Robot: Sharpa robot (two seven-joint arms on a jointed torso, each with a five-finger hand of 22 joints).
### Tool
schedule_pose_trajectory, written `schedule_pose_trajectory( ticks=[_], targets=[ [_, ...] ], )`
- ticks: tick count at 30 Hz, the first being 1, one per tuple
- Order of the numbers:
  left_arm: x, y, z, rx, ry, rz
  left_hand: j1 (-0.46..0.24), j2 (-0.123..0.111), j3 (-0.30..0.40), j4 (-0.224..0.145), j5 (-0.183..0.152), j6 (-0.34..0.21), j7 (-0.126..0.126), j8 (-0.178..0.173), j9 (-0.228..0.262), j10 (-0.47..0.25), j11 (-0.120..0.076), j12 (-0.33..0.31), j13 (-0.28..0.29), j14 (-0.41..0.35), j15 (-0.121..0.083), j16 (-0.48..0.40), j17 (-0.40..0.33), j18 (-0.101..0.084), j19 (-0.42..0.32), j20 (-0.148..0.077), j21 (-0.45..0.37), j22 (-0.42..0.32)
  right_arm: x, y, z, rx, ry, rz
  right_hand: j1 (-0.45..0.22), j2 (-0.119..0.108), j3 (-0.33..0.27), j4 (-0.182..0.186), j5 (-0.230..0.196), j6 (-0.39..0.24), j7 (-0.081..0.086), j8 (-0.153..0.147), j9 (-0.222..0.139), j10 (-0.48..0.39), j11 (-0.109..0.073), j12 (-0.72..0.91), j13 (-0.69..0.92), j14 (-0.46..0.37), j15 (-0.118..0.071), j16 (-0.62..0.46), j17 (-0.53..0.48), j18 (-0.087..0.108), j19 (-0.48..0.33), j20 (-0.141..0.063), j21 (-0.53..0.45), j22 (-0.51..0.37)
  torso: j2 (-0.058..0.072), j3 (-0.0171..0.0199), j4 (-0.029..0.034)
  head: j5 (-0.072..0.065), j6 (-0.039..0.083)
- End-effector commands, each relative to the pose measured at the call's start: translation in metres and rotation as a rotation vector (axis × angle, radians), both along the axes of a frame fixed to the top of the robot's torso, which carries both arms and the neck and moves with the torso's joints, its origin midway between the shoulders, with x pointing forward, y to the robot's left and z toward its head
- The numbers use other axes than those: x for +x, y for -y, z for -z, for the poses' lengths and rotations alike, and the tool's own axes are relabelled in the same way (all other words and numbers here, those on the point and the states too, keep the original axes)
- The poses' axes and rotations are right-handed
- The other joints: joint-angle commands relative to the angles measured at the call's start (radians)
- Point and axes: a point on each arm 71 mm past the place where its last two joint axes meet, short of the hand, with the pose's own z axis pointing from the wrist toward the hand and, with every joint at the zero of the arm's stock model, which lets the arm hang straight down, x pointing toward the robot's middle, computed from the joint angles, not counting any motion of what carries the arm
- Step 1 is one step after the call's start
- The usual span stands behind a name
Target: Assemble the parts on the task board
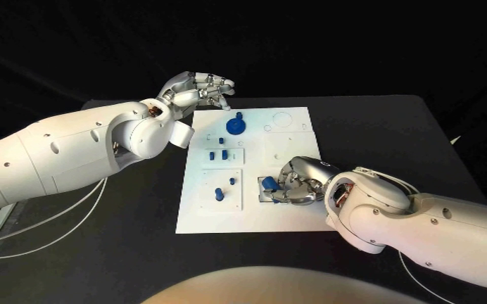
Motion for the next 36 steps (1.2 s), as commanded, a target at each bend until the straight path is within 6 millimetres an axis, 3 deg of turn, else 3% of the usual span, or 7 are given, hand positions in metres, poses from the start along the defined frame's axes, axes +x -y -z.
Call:
schedule_pose_trajectory(
  ticks=[1, 8, 12, 16, 21, 26, 36],
  targets=[
    [-0.001, 0.003, -0.001, -0.013, 0.006, 0.020, -0.004, 0.003, -0.007, 0.000, 0.006, -0.004, 0.000, -0.003, 0.001, -0.008, -0.001, 0.004, 0.001, -0.005, 0.002, 0.000, -0.001, 0.011, 0.002, 0.005, -0.005, -0.001, 0.001, -0.001, 0.003, -0.030, -0.010, -0.003, -0.010, 0.000, -0.006, 0.000, 0.003, 0.008, -0.013, 0.005, 0.002, 0.003, -0.004, -0.007, 0.080, 0.098, -0.007, 0.003, 0.236, -0.019, 0.012, -0.008, -0.005, 0.142, 0.001, 0.0009, -0.0013, 0.002, -0.001],
    [-0.001, 0.003, -0.001, -0.014, 0.005, 0.021, -0.006, 0.004, -0.007, 0.001, 0.006, -0.006, 0.000, -0.003, 0.002, -0.011, -0.001, 0.007, 0.002, -0.006, 0.002, 0.001, -0.001, 0.011, 0.003, 0.006, -0.009, -0.003, 0.004, -0.002, 0.006, -0.047, 0.000, 0.007, -0.033, -0.002, -0.030, 0.000, -0.014, 0.007, -0.015, 0.012, 0.010, 0.001, -0.006, -0.011, 0.079, 0.098, -0.009, 0.003, 0.236, -0.019, 0.012, -0.010, -0.007, 0.142, 0.000, 0.0007, 0.0011, 0.003, -0.003],
    [-0.001, 0.003, -0.001, -0.013, 0.005, 0.020, -0.006, 0.004, -0.007, 0.001, 0.006, -0.006, 0.000, -0.003, 0.002, -0.011, -0.001, 0.007, 0.002, -0.006, 0.002, 0.001, -0.001, 0.011, 0.003, 0.006, -0.009, -0.003, 0.005, -0.004, 0.007, -0.048, 0.008, 0.008, -0.078, 0.007, -0.078, 0.001, -0.067, 0.004, -0.017, 0.020, 0.021, 0.001, -0.007, -0.015, 0.078, 0.098, -0.010, 0.003, 0.235, -0.019, 0.011, -0.012, -0.012, 0.143, 0.000, 0.0011, 0.0000, 0.005, -0.003],
    [-0.001, 0.003, -0.001, -0.013, 0.005, 0.020, -0.006, 0.004, -0.007, 0.001, 0.006, -0.006, 0.000, -0.003, 0.002, -0.011, -0.001, 0.007, 0.002, -0.006, 0.002, 0.001, -0.001, 0.011, 0.003, 0.006, -0.009, -0.003, 0.005, -0.006, 0.006, -0.040, 0.023, 0.001, -0.162, 0.021, -0.178, 0.001, -0.147, -0.002, -0.016, 0.028, 0.033, 0.000, -0.007, -0.020, 0.078, 0.098, -0.009, 0.003, 0.235, -0.018, 0.012, -0.012, -0.016, 0.145, 0.000, 0.0005, -0.0006, 0.006, -0.004],
    [-0.001, 0.002, -0.001, -0.012, 0.004, 0.019, -0.006, 0.004, -0.007, 0.001, 0.006, -0.006, 0.000, -0.003, 0.002, -0.011, -0.001, 0.007, 0.002, -0.006, 0.002, 0.001, -0.001, 0.011, 0.003, 0.006, -0.009, -0.003, 0.004, -0.008, 0.005, -0.027, 0.037, -0.005, -0.224, 0.043, -0.283, 0.004, -0.148, -0.009, -0.015, 0.031, 0.039, -0.004, -0.005, -0.028, 0.075, 0.099, -0.009, 0.004, 0.240, -0.018, 0.012, -0.010, -0.020, 0.147, 0.000, 0.0009, -0.0013, 0.008, -0.004],
    [-0.001, 0.002, -0.001, -0.012, 0.004, 0.019, -0.006, 0.004, -0.007, 0.001, 0.006, -0.006, 0.000, -0.003, 0.002, -0.011, -0.001, 0.007, 0.002, -0.006, 0.002, 0.001, -0.001, 0.011, 0.003, 0.006, -0.009, -0.003, 0.004, -0.008, 0.003, -0.014, 0.050, -0.007, -0.226, 0.049, -0.296, 0.003, -0.147, -0.010, -0.014, 0.031, 0.040, -0.005, -0.005, -0.029, 0.074, 0.099, -0.008, 0.004, 0.241, -0.018, 0.012, -0.010, -0.021, 0.148, -0.001, 0.0009, -0.0011, 0.008, -0.004],
    [-0.001, 0.001, -0.001, -0.011, 0.004, 0.016, -0.005, 0.006, -0.006, 0.001, 0.006, -0.006, 0.000, -0.002, 0.002, -0.012, -0.001, 0.008, 0.002, -0.007, 0.002, 0.002, -0.001, 0.011, 0.004, 0.006, -0.011, -0.004, -0.004, -0.002, -0.003, 0.021, 0.063, -0.025, -0.150, 0.093, -0.330, 0.000, -0.138, -0.010, -0.015, 0.034, 0.043, 0.000, -0.005, -0.024, 0.081, 0.100, -0.008, 0.005, 0.242, -0.019, 0.015, -0.009, -0.016, 0.152, -0.001, 0.0018, -0.0019, 0.012, -0.007]
  ],
)
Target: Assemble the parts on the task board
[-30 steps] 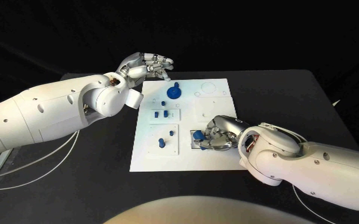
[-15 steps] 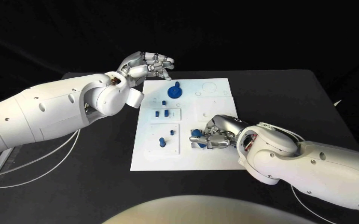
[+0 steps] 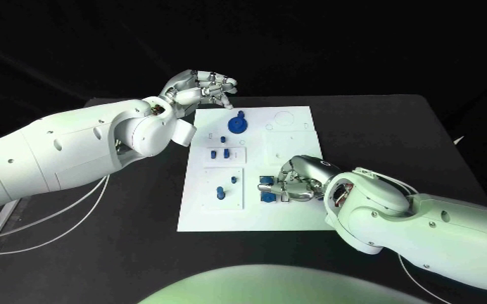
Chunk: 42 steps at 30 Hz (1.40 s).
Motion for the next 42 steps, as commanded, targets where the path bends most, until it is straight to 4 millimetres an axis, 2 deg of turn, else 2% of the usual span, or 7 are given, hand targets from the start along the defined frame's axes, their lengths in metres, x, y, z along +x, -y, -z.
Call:
schedule_pose_trajectory(
  ticks=[1, 7, 11, 14, 19, 25, 42],
  targets=[
    [-0.001, 0.001, -0.001, -0.011, 0.005, 0.016, -0.005, 0.006, -0.006, 0.001, 0.006, -0.006, 0.000, -0.002, 0.002, -0.005, -0.001, 0.003, 0.001, -0.007, 0.002, 0.002, -0.001, 0.011, 0.004, 0.006, -0.004, -0.001, -0.004, 0.001, -0.004, 0.029, 0.023, -0.021, 0.025, 0.008, -0.010, 0.000, 0.008, -0.006, 0.001, 0.005, 0.002, 0.000, -0.005, 0.000, 0.082, 0.104, -0.004, 0.005, 0.243, -0.019, 0.012, -0.006, 0.000, 0.153, 0.000, 0.0004, -0.0010, 0.003, -0.003],
    [-0.001, 0.001, -0.001, -0.010, 0.004, 0.013, -0.005, 0.006, -0.006, 0.001, 0.006, -0.006, 0.000, -0.002, 0.002, -0.005, -0.001, 0.003, 0.001, -0.007, 0.002, 0.002, -0.001, 0.011, 0.004, 0.006, -0.004, -0.001, -0.008, 0.008, -0.006, 0.032, 0.009, -0.025, 0.067, 0.029, -0.036, -0.001, 0.039, -0.005, 0.000, 0.006, 0.002, 0.002, -0.006, 0.001, 0.085, 0.104, -0.005, 0.005, 0.243, -0.020, 0.013, -0.006, 0.000, 0.155, 0.000, -0.0004, -0.0027, 0.002, -0.001],
    [0.000, 0.001, -0.001, -0.010, 0.004, 0.014, -0.005, 0.006, -0.006, 0.001, 0.006, -0.006, 0.000, -0.002, 0.002, -0.005, -0.001, 0.003, 0.001, -0.007, 0.002, 0.002, -0.001, 0.011, 0.004, 0.006, -0.004, -0.001, -0.009, 0.011, -0.006, 0.028, 0.001, -0.036, 0.199, 0.038, -0.048, -0.015, 0.101, -0.006, -0.002, 0.004, 0.002, 0.004, -0.007, 0.001, 0.087, 0.104, -0.006, 0.005, 0.243, -0.020, 0.014, -0.008, -0.002, 0.158, 0.000, 0.0006, 0.0002, 0.001, -0.002],
    [0.000, 0.000, -0.001, -0.010, 0.004, 0.012, -0.005, 0.006, -0.006, 0.001, 0.006, -0.006, 0.000, -0.002, 0.002, -0.005, -0.001, 0.003, 0.001, -0.007, 0.002, 0.002, -0.001, 0.011, 0.004, 0.006, -0.004, -0.001, -0.009, 0.012, -0.006, 0.026, -0.005, -0.044, 0.280, 0.050, -0.043, -0.016, 0.067, -0.006, -0.002, 0.001, 0.000, 0.006, -0.009, 0.003, 0.090, 0.104, -0.007, 0.005, 0.243, -0.020, 0.015, -0.009, -0.002, 0.161, 0.000, 0.0004, 0.0000, 0.001, -0.002],
    [0.000, 0.001, -0.001, -0.010, 0.004, 0.013, -0.005, 0.006, -0.006, 0.001, 0.006, -0.006, 0.000, -0.002, 0.002, -0.005, -0.001, 0.003, 0.001, -0.007, 0.002, 0.002, -0.001, 0.011, 0.004, 0.006, -0.004, -0.001, -0.007, 0.013, -0.004, 0.016, -0.009, -0.045, 0.326, 0.065, -0.033, -0.015, 0.059, -0.004, -0.004, -0.002, -0.003, 0.008, -0.009, 0.005, 0.093, 0.104, -0.008, 0.005, 0.244, -0.020, 0.015, -0.009, -0.001, 0.162, 0.000, -0.0002, -0.0002, 0.000, -0.001],
    [0.000, 0.002, -0.001, -0.011, 0.004, 0.016, -0.005, 0.006, -0.006, 0.001, 0.006, -0.006, 0.000, -0.002, 0.002, -0.005, -0.001, 0.003, 0.001, -0.007, 0.002, 0.002, -0.001, 0.011, 0.004, 0.006, -0.004, -0.001, 0.000, 0.014, 0.000, 0.000, -0.002, -0.025, 0.355, 0.084, -0.020, -0.012, 0.066, 0.001, -0.005, -0.003, -0.005, 0.009, -0.011, 0.006, 0.094, 0.104, -0.009, 0.005, 0.243, -0.020, 0.015, -0.010, -0.003, 0.163, 0.002, 0.0005, 0.0010, 0.000, 0.000],
    [0.000, 0.001, 0.000, -0.010, 0.003, 0.015, -0.005, 0.006, -0.006, 0.001, 0.006, -0.006, 0.000, -0.002, 0.002, -0.005, -0.001, 0.003, 0.001, -0.007, 0.002, 0.002, -0.001, 0.011, 0.004, 0.006, -0.004, -0.001, 0.008, 0.011, 0.004, -0.014, 0.013, -0.014, 0.360, 0.091, -0.017, -0.007, 0.082, 0.003, -0.006, -0.003, -0.006, 0.010, -0.012, 0.007, 0.096, 0.103, -0.010, 0.005, 0.242, -0.020, 0.015, -0.011, -0.005, 0.164, 0.000, 0.0010, -0.0009, 0.006, -0.008]
  ],
)
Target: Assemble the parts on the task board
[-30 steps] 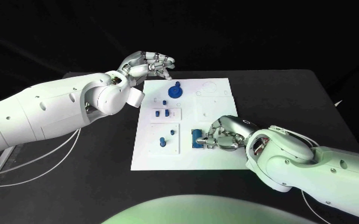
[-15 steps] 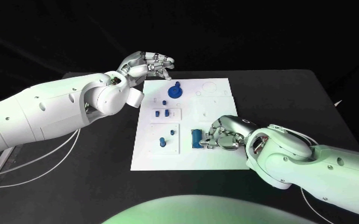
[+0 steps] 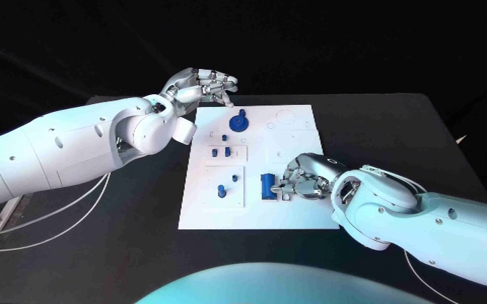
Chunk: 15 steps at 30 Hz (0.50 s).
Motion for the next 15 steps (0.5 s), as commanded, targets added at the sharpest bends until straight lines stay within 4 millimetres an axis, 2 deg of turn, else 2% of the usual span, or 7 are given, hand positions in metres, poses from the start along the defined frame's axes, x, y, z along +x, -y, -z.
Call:
schedule_pose_trajectory(
  ticks=[1, 8, 15],
  targets=[
    [0.000, 0.001, -0.001, -0.011, 0.003, 0.016, -0.005, 0.006, -0.006, 0.001, 0.006, -0.006, 0.000, -0.002, 0.001, -0.005, -0.001, 0.003, 0.001, -0.007, 0.002, 0.002, -0.001, 0.011, 0.004, 0.006, -0.004, -0.001, 0.000, 0.000, 0.000, -0.009, 0.007, -0.009, 0.008, -0.002, 0.003, -0.004, 0.005, 0.003, -0.006, -0.003, -0.002, 0.002, -0.003, -0.003, 0.090, 0.100, -0.007, 0.004, 0.241, -0.020, 0.019, -0.007, -0.007, 0.163, -0.001, 0.0002, -0.0023, 0.002, -0.002],
    [0.000, 0.001, -0.001, -0.011, 0.004, 0.016, -0.005, 0.006, -0.006, 0.001, 0.006, -0.006, 0.000, -0.002, 0.001, -0.005, -0.001, 0.003, 0.001, -0.007, 0.002, 0.002, -0.001, 0.011, 0.004, 0.006, -0.004, -0.001, 0.000, 0.004, -0.002, 0.009, 0.024, 0.002, 0.020, -0.016, -0.001, -0.007, 0.005, 0.000, -0.006, -0.005, -0.003, 0.000, -0.003, -0.006, 0.088, 0.099, -0.007, 0.003, 0.238, -0.018, 0.017, -0.008, -0.015, 0.162, -0.001, -0.0006, -0.0011, 0.000, -0.001],
    [-0.001, 0.000, -0.001, -0.010, 0.005, 0.012, -0.005, 0.006, -0.006, 0.001, 0.006, -0.006, 0.000, -0.002, 0.001, -0.005, -0.001, 0.003, 0.001, -0.007, 0.002, 0.002, -0.001, 0.011, 0.004, 0.006, -0.004, -0.001, 0.000, 0.031, -0.015, 0.108, 0.103, 0.067, 0.089, -0.034, 0.016, -0.021, 0.023, -0.024, 0.003, -0.031, -0.017, -0.011, 0.003, -0.020, 0.079, 0.097, -0.002, 0.001, 0.231, -0.016, 0.012, -0.005, -0.035, 0.158, -0.003, -0.0014, -0.0035, -0.003, 0.004]
  ],
)
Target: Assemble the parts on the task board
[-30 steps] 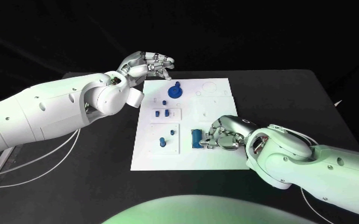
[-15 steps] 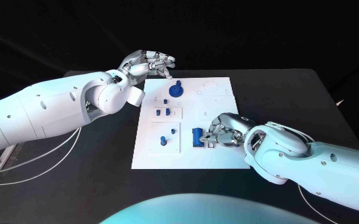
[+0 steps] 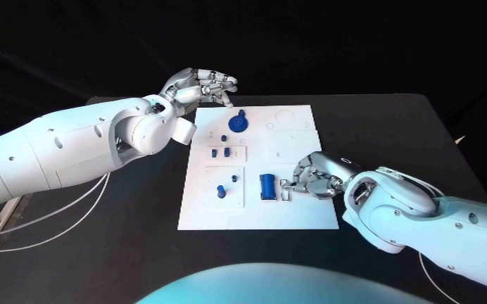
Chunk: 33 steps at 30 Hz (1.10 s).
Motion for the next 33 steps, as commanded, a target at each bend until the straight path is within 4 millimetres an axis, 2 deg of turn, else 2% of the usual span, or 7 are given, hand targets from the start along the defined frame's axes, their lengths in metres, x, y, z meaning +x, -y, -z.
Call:
schedule_pose_trajectory(
  ticks=[1, 4, 9, 14, 16, 27, 33],
  targets=[
    [-0.001, 0.001, -0.001, -0.010, 0.006, 0.012, -0.005, 0.006, -0.006, 0.001, 0.006, -0.006, 0.000, -0.002, 0.001, -0.005, -0.001, 0.003, 0.001, -0.007, 0.002, 0.002, -0.001, 0.011, 0.004, 0.006, -0.004, -0.001, 0.001, 0.015, -0.015, 0.098, 0.086, 0.036, 0.050, 0.000, 0.009, -0.011, 0.002, -0.018, 0.007, -0.023, -0.013, -0.012, 0.004, -0.009, 0.078, 0.096, -0.001, 0.000, 0.231, -0.016, 0.013, -0.003, -0.004, 0.159, -0.001, -0.0008, -0.0018, -0.006, 0.005],
    [-0.001, 0.000, -0.001, -0.010, 0.006, 0.011, -0.005, 0.006, -0.006, 0.001, 0.006, -0.006, 0.000, -0.002, 0.001, -0.005, -0.001, 0.003, 0.001, -0.007, 0.002, 0.002, -0.001, 0.011, 0.004, 0.006, -0.004, -0.001, 0.001, 0.028, -0.019, 0.094, 0.093, 0.055, 0.084, -0.005, 0.027, -0.015, -0.043, -0.019, 0.012, -0.044, -0.028, -0.015, 0.009, -0.012, 0.077, 0.095, 0.003, -0.001, 0.229, -0.016, 0.012, 0.001, -0.008, 0.160, -0.001, -0.0010, -0.0038, -0.013, 0.009],
    [-0.001, 0.000, -0.001, -0.011, 0.007, 0.012, -0.005, 0.006, -0.006, 0.001, 0.006, -0.006, 0.000, -0.002, 0.001, -0.005, -0.001, 0.003, 0.001, -0.007, 0.002, 0.002, -0.001, 0.011, 0.004, 0.006, -0.004, -0.001, 0.002, 0.052, -0.018, 0.029, 0.086, 0.087, 0.092, -0.021, 0.033, -0.010, -0.065, -0.027, 0.023, -0.070, -0.045, -0.026, 0.018, -0.028, 0.065, 0.093, 0.010, -0.005, 0.218, -0.014, 0.008, 0.006, -0.024, 0.157, -0.001, -0.0011, -0.0069, -0.024, 0.014],
    [-0.002, 0.001, -0.002, -0.012, 0.009, 0.013, -0.005, 0.006, -0.006, 0.001, 0.006, -0.006, 0.000, -0.002, 0.001, -0.005, -0.001, 0.003, 0.001, -0.007, 0.002, 0.002, -0.001, 0.011, 0.004, 0.006, -0.004, -0.001, 0.001, 0.073, -0.014, -0.051, 0.089, 0.119, 0.091, -0.025, 0.034, -0.007, -0.072, -0.023, 0.025, -0.075, -0.048, -0.026, 0.019, -0.028, 0.065, 0.093, 0.012, -0.004, 0.221, -0.015, 0.009, 0.008, -0.016, 0.159, -0.002, 0.0002, -0.0102, -0.031, 0.015],
    [-0.002, 0.000, -0.002, -0.012, 0.009, 0.013, -0.005, 0.006, -0.006, 0.001, 0.006, -0.006, 0.000, -0.002, 0.001, -0.005, -0.001, 0.003, 0.001, -0.007, 0.002, 0.002, -0.001, 0.011, 0.004, 0.006, -0.004, -0.001, 0.000, 0.079, -0.011, -0.080, 0.084, 0.129, 0.088, -0.027, 0.033, -0.004, -0.076, -0.018, 0.024, -0.076, -0.049, -0.023, 0.020, -0.025, 0.068, 0.094, 0.012, -0.003, 0.224, -0.016, 0.011, 0.009, -0.009, 0.161, -0.002, -0.0004, -0.0092, -0.034, 0.016],
    [-0.002, 0.000, -0.002, -0.012, 0.008, 0.014, -0.005, 0.006, -0.006, 0.001, 0.006, -0.006, 0.000, -0.002, 0.001, -0.005, -0.001, 0.003, 0.001, -0.007, 0.002, 0.002, -0.001, 0.011, 0.004, 0.006, -0.004, -0.001, -0.006, 0.074, 0.004, -0.106, 0.060, 0.132, 0.077, -0.034, 0.030, 0.008, -0.081, -0.007, 0.024, -0.080, -0.053, -0.020, 0.019, -0.022, 0.071, 0.095, 0.013, -0.001, 0.229, -0.017, 0.014, 0.010, -0.003, 0.164, 0.001, -0.0003, -0.0018, -0.033, 0.013],
    [-0.002, 0.000, -0.002, -0.011, 0.008, 0.012, -0.005, 0.006, -0.006, 0.001, 0.006, -0.006, 0.000, -0.002, 0.001, -0.005, -0.001, 0.003, 0.001, -0.007, 0.002, 0.002, -0.001, 0.011, 0.004, 0.006, -0.004, -0.001, -0.006, 0.067, 0.007, -0.096, 0.059, 0.126, 0.072, -0.034, 0.030, 0.011, -0.081, -0.004, 0.024, -0.081, -0.054, -0.018, 0.020, -0.018, 0.073, 0.096, 0.013, 0.000, 0.231, -0.018, 0.015, 0.010, 0.001, 0.165, 0.001, -0.0008, -0.0040, -0.027, 0.009]
  ],
)
